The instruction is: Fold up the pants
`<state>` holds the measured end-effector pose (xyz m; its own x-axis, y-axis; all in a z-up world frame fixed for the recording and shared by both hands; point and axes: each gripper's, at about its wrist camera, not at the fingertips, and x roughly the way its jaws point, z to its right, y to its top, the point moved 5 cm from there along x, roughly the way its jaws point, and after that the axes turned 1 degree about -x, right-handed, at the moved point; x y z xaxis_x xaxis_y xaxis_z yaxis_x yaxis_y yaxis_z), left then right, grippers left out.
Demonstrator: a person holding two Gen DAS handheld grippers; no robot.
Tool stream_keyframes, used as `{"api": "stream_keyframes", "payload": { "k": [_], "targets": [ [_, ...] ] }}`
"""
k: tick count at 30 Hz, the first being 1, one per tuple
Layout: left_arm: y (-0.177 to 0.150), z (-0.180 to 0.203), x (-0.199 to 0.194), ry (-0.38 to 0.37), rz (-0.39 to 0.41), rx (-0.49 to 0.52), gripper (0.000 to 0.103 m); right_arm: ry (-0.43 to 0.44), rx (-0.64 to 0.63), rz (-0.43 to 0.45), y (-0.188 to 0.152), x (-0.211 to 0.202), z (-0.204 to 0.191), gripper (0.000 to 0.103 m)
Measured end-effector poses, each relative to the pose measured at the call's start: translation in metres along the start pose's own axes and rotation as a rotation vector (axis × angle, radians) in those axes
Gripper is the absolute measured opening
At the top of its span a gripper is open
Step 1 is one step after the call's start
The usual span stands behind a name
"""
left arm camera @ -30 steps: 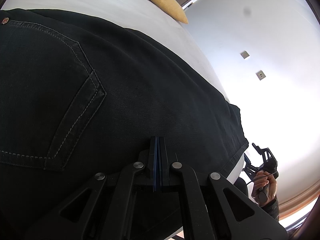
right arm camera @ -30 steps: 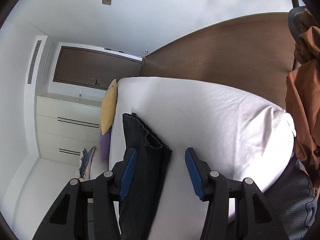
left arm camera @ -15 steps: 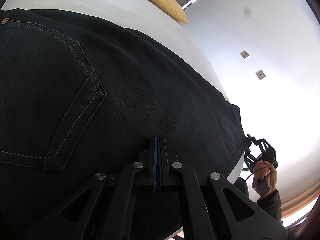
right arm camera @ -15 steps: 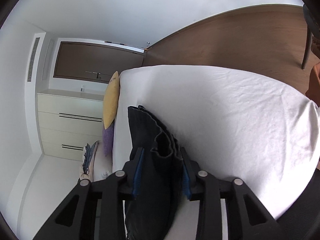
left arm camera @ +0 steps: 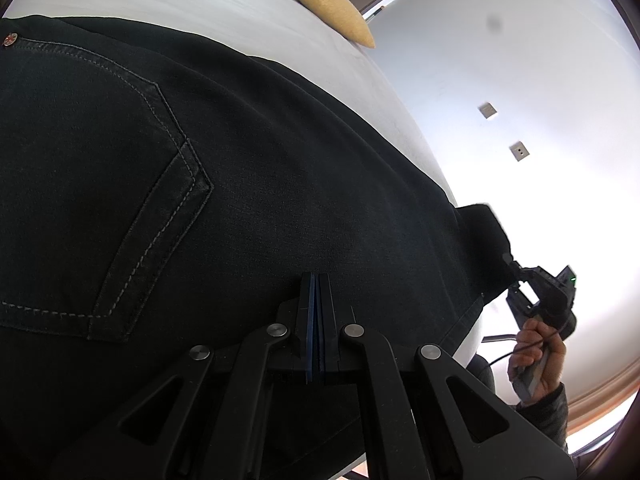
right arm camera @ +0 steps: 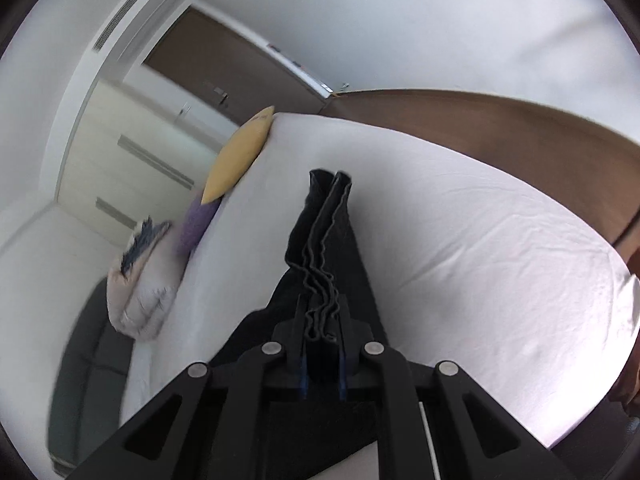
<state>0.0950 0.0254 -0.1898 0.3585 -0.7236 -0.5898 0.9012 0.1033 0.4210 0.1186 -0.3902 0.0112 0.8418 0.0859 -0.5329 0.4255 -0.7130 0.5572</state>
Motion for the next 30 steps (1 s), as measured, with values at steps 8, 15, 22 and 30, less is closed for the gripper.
{"api": "stream_keyframes", "payload": {
  "k": [8,15,22,30],
  "targets": [
    [0.004,0.005,-0.007,0.012,-0.004,-0.012,0.001,-0.148,-0.613,-0.18,-0.117,0.058,-0.1,0.011],
    [0.013,0.031,-0.012,-0.049,0.01,-0.026,0.077,-0.229,-0.78,-0.126,-0.137,0.064,-0.096,0.011],
    [0.034,0.064,-0.004,-0.199,-0.049,-0.092,0.078,-0.262,-0.978,-0.026,-0.157,0.042,-0.138,0.011],
    [0.04,0.074,0.029,-0.292,-0.174,-0.203,0.078,-0.239,-1.133,0.017,-0.195,0.026,-0.176,0.011]
  ]
}}
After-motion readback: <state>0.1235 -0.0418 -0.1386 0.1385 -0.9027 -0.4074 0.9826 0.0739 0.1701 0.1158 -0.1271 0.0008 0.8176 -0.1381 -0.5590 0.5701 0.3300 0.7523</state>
